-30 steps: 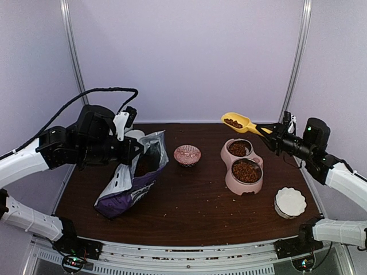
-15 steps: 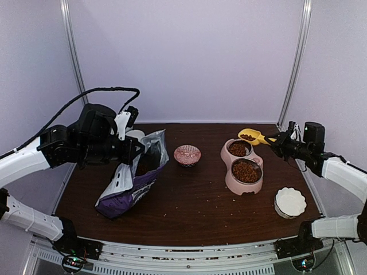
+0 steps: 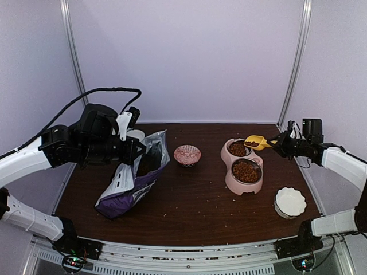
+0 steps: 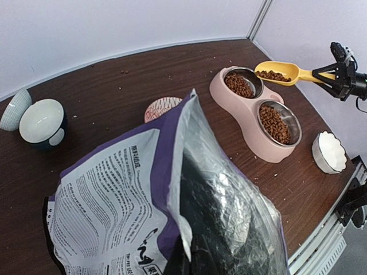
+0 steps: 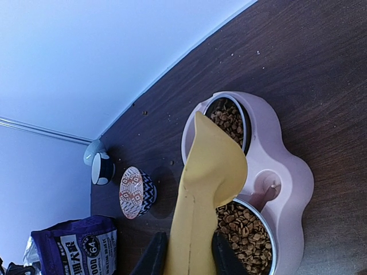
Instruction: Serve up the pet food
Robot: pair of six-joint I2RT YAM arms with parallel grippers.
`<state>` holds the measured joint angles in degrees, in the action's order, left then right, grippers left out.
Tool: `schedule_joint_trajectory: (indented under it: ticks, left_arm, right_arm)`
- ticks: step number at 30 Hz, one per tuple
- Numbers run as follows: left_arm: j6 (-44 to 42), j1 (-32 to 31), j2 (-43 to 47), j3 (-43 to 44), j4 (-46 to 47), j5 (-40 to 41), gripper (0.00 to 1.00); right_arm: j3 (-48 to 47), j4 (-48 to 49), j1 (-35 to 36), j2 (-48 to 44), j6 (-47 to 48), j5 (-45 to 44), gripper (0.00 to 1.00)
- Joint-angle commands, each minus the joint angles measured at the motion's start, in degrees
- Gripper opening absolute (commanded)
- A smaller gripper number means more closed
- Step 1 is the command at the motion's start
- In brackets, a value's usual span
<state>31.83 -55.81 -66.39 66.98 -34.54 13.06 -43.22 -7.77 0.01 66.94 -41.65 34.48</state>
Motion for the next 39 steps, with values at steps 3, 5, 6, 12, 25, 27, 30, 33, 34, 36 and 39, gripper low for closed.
schedule_joint_trajectory:
  ticks: [3, 5, 6, 12, 25, 27, 30, 33, 34, 36, 39]
  left_arm:
    - [-0.4, 0.3, 0.3, 2.7, 6.8, -0.8, 0.00]
    - [-0.5, 0.3, 0.3, 2.7, 6.8, -0.9, 0.00]
    - [-0.6, 0.4, 0.4, 2.6, 6.7, -0.8, 0.00]
    - [-0.7, 0.3, 0.4, 2.7, 6.7, -0.9, 0.00]
    - [-0.9, 0.4, 0.4, 2.6, 6.9, -1.1, 0.00]
    - [-1.0, 0.4, 0.5, 2.4, 6.9, -0.9, 0.00]
    - [-0.9, 0.4, 0.7, 2.2, 6.9, -0.9, 0.00]
    - [-0.7, 0.4, 0.9, 1.9, 6.9, -0.7, 0.00]
    - [-0.6, 0.4, 0.9, 1.9, 6.9, -0.7, 0.00]
    - [-0.6, 0.4, 1.0, 1.8, 6.9, -0.7, 0.00]
    - [-0.6, 0.4, 1.0, 1.8, 6.9, -0.5, 0.00]
  right_arm:
    - [-5.4, -4.0, -0.6, 2.0, 5.3, -3.0, 0.11]
    - [-6.5, -4.7, -0.6, 3.1, 6.2, -3.2, 0.11]
    - [-7.0, -5.3, -0.6, 3.7, 6.6, -3.2, 0.11]
    - [-11.3, -9.4, -0.6, 6.6, 10.1, -5.6, 0.11]
    - [-16.1, -15.6, -0.6, 11.7, 16.6, -6.7, 0.11]
    - [-16.3, -15.9, -0.6, 12.3, 17.1, -6.8, 0.11]
    - [-16.7, -16.6, -0.6, 13.1, 17.9, -7.4, 0.11]
    - [-17.2, -17.8, -0.6, 13.9, 18.8, -8.8, 0.11]
    - [-17.2, -18.0, -0.6, 14.1, 19.0, -8.9, 0.11]
    - [-17.1, -18.4, -0.5, 14.1, 19.2, -8.7, 0.11]
    - [-17.4, -18.5, -0.5, 12.9, 19.1, -8.0, 0.11]
